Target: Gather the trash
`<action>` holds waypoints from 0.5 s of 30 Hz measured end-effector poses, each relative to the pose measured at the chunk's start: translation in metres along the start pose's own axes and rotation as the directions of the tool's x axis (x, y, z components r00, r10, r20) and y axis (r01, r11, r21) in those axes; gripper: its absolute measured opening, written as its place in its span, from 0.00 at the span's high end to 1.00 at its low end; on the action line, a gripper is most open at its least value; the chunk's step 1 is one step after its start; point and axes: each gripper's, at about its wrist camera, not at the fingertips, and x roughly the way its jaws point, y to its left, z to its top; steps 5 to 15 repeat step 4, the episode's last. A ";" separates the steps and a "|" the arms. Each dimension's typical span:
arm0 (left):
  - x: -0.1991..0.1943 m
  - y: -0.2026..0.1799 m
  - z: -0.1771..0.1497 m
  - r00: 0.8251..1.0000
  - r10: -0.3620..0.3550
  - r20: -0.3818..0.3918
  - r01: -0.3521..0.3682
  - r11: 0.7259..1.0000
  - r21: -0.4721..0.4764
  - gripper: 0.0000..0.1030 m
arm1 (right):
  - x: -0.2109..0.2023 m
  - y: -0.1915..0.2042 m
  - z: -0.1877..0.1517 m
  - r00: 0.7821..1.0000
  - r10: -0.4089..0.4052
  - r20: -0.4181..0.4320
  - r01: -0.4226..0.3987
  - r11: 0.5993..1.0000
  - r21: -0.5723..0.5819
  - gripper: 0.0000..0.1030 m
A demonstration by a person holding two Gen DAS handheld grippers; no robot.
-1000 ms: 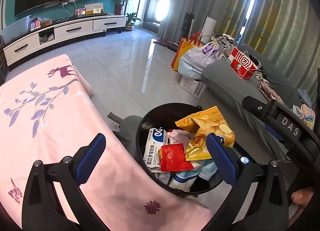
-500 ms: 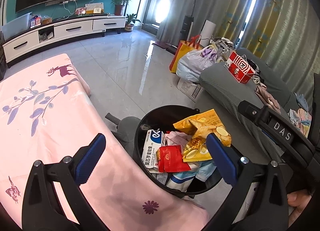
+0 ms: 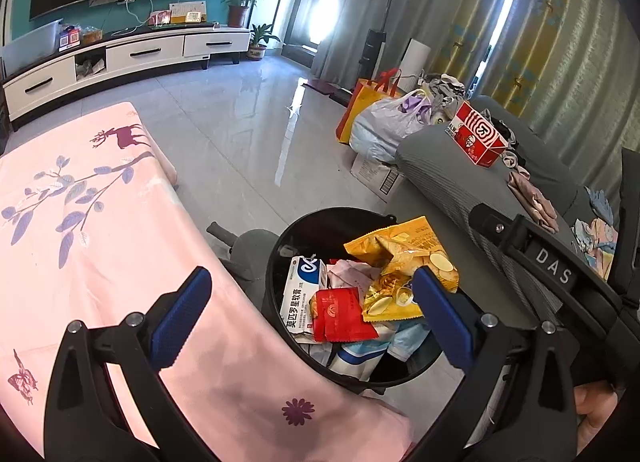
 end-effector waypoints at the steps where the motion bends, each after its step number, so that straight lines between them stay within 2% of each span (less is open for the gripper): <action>1: 0.000 0.000 0.000 1.000 0.003 0.004 -0.003 1.000 0.000 0.03 | 0.001 0.002 -0.001 1.000 0.001 -0.001 -0.001 1.000 0.000 0.03; 15: -0.001 -0.001 0.000 1.000 0.002 0.007 -0.002 1.000 0.004 0.03 | 0.001 0.002 -0.001 1.000 -0.001 -0.001 0.001 1.000 -0.002 0.03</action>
